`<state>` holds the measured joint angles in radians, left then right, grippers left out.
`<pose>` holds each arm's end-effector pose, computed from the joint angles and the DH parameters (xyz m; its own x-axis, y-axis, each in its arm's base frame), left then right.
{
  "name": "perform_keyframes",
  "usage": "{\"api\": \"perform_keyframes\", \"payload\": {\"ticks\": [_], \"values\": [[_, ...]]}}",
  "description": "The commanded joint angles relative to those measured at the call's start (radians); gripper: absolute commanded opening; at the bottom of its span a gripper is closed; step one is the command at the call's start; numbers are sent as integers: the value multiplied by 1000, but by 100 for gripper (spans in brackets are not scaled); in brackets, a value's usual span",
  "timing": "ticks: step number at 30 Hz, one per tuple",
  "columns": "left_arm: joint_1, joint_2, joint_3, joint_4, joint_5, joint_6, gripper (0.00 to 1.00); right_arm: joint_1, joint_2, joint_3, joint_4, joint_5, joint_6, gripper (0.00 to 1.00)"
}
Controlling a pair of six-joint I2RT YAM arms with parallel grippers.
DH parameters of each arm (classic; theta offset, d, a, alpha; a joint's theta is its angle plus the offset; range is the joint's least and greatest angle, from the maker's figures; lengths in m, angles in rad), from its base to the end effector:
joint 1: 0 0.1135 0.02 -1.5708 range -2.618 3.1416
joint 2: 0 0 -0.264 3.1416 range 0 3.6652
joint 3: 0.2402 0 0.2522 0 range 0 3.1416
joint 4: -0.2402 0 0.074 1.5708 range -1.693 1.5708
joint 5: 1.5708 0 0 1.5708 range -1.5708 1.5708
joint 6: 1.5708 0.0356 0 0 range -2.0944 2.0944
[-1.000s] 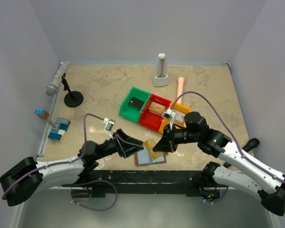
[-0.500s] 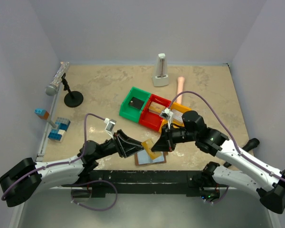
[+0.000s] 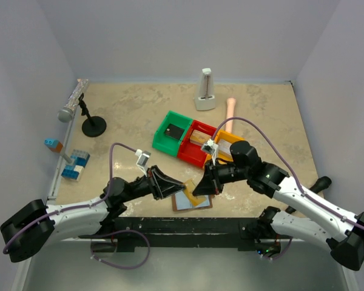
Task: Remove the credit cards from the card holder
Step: Remove the credit card from the card holder, then place the credit card in the storage box.
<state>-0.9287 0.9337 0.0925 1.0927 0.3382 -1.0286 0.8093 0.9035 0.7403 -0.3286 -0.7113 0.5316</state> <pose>0.0954 -0.1474 0.2099 -0.7351 -0.3663 -0.5705 0.6168 -0.0120 -0.7870 0.1192 0.1587 0.2926 -0.7601 -0.2408 -0.6036 -0.6497 0.2648 0.7126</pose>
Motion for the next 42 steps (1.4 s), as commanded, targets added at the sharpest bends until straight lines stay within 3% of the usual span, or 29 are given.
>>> {"api": "perform_keyframes", "payload": {"ticks": [1, 5, 7, 8, 10, 13, 17, 22, 25, 30, 42], "values": [[1, 8, 30, 67, 24, 24, 19, -5, -5, 31, 30, -39, -12, 0], [1, 10, 29, 70, 24, 24, 8, -5, -9, 31, 17, -31, -10, 0], [1, 8, 27, 69, 19, 25, 1, -7, -15, 36, -6, -7, -5, 22], [1, 8, 27, 65, 15, 25, 0, -10, -18, 40, -22, 1, -10, 38], [1, 1, 26, 50, -2, 25, 0, -19, -40, 54, -65, 22, -22, 49], [1, -16, 32, 10, -37, 32, 0, -42, -83, 70, -139, 58, -50, 54], [2, -41, 75, -88, -140, 51, 0, -58, -144, 94, -251, 159, -88, 57], [4, -67, 238, -437, -428, 96, 0, -56, -280, 74, -335, 403, -71, 55], [17, 5, 361, -576, -537, 117, 0, -56, -353, 42, -342, 435, -59, 54], [51, 195, 530, -628, -554, 154, 0, -56, -423, 1, -378, 467, -38, 53], [137, 542, 737, -639, -518, 168, 0, -56, -538, -32, -446, 461, -18, 53]]}}
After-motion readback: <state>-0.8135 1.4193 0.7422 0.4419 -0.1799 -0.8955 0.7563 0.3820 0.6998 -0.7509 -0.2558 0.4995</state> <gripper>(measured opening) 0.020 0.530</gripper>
